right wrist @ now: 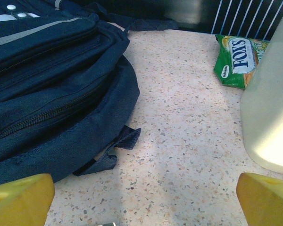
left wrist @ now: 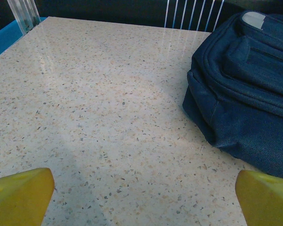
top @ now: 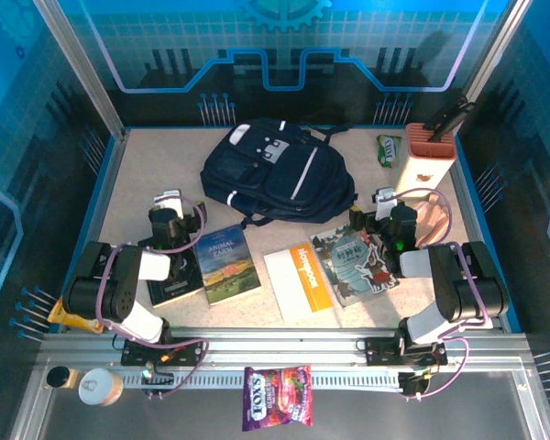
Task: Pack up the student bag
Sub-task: Move the student bag to the top-center of the table.
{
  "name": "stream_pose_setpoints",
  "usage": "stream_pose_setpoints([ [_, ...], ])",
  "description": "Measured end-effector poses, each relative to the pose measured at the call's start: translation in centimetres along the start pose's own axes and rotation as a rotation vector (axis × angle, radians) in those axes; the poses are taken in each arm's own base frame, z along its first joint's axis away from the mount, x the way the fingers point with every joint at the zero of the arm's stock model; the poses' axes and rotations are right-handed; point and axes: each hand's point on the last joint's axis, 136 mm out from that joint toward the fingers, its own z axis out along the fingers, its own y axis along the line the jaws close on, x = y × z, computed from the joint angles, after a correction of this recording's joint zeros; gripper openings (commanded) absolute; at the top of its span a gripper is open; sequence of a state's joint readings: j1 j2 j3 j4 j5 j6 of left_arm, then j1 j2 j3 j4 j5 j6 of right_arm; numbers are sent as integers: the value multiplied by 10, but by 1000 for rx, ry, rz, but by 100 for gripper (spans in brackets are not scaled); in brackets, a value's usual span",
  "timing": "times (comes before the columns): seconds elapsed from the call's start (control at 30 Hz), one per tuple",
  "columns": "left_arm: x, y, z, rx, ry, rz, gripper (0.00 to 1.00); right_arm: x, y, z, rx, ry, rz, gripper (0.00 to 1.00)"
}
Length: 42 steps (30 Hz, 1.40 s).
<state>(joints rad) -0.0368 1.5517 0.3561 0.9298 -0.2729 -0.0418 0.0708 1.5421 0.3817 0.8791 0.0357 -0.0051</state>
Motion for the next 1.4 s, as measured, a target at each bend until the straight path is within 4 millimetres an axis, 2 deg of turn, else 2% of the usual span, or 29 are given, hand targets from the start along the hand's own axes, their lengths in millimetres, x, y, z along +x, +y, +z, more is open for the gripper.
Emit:
stream_pose_setpoints([
  [0.2, -4, 0, -2, 3, -22, -5, 99, -3, 1, -2, -4, -14, -2, 100],
  [0.3, -8, 2, -13, 4, -38, -8, 99, -12, 1, -10, -7, -32, -5, 100],
  [0.43, -45, 3, -34, 1, -119, -30, 99, -42, 4, -26, 9, -73, -37, 100],
  [0.57, -82, 3, -54, 6, -157, -113, 99, -76, 19, -32, 10, -51, -45, 100],
  [0.73, -124, -8, -69, 60, -118, -307, 99, -113, 54, -38, -61, 60, 28, 100],
  [0.83, -132, -29, -73, 165, -44, -402, 99, -129, 81, -41, -147, 144, 101, 100],
  [0.93, -126, -53, -78, 286, 47, -491, 99, -131, 102, -41, -214, 217, 185, 100],
  [1.07, -97, -91, -76, 414, 216, -593, 99, -115, 113, -24, -213, 353, 306, 100],
  [1.27, -45, -144, -73, 497, 448, -651, 99, -83, 112, 18, -128, 520, 429, 100],
  [1.4, -20, -162, -69, 503, 540, -654, 99, -65, 101, 50, -83, 573, 475, 100],
])
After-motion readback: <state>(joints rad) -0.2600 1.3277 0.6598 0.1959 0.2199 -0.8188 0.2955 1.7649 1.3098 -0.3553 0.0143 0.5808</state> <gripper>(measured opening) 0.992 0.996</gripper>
